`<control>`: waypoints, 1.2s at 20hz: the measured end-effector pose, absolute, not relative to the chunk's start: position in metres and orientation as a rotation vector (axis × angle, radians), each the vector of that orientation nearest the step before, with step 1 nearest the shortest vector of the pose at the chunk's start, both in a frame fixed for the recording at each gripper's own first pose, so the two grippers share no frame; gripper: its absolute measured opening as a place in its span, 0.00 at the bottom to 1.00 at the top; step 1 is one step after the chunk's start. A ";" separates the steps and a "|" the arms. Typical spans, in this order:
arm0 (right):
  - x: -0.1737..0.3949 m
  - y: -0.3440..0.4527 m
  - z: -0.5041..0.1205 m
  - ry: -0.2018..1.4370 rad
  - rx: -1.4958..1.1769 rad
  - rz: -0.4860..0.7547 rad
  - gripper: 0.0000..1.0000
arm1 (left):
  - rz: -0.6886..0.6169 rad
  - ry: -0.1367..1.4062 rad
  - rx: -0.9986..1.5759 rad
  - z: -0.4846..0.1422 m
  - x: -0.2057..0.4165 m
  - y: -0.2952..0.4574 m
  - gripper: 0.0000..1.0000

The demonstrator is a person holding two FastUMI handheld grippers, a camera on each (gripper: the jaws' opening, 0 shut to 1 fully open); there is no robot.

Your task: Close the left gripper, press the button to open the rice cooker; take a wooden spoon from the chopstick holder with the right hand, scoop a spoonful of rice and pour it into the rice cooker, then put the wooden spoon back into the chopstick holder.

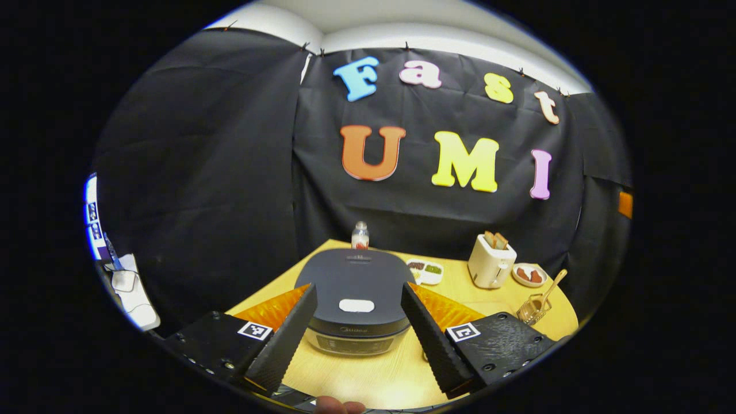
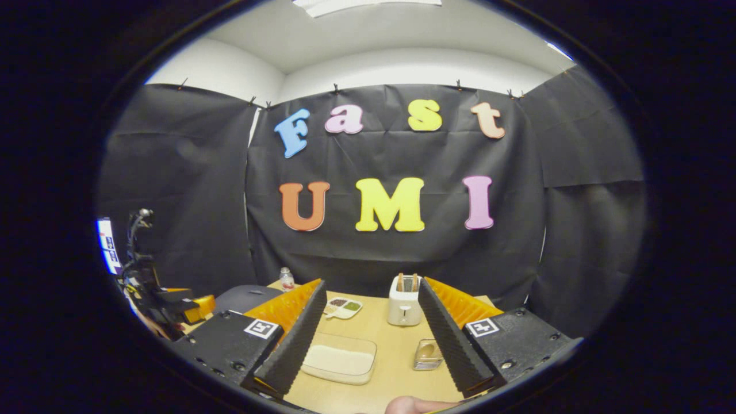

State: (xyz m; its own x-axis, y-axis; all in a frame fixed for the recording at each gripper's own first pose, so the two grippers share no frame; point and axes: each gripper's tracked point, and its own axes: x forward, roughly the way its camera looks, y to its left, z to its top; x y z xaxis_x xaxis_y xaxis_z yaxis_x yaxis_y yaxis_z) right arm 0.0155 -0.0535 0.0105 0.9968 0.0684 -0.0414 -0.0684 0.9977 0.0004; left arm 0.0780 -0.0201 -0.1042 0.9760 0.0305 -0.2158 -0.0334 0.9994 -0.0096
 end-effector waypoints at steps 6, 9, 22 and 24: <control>-0.025 -0.095 0.011 0.000 0.000 0.090 0.99 | -0.030 0.060 -0.004 -0.015 -0.004 -0.105 0.95; -0.043 -0.101 -0.002 0.034 0.029 0.129 1.00 | -0.073 0.040 -0.007 0.000 -0.040 -0.144 0.94; -0.084 -0.156 0.005 0.053 0.069 0.039 0.98 | -0.132 -0.002 0.024 0.011 -0.090 -0.192 0.94; -0.089 -0.151 0.009 0.050 0.059 0.029 1.00 | -0.145 -0.017 0.040 0.015 -0.091 -0.188 0.94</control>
State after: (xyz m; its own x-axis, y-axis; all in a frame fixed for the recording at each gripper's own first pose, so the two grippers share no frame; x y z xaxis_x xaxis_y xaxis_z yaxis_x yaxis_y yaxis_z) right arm -0.0886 -0.1509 0.0090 0.9984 0.0305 -0.0486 -0.0276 0.9978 0.0598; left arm -0.0908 -0.1881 0.0146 0.9893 -0.1452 0.0139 0.1445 0.9887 0.0409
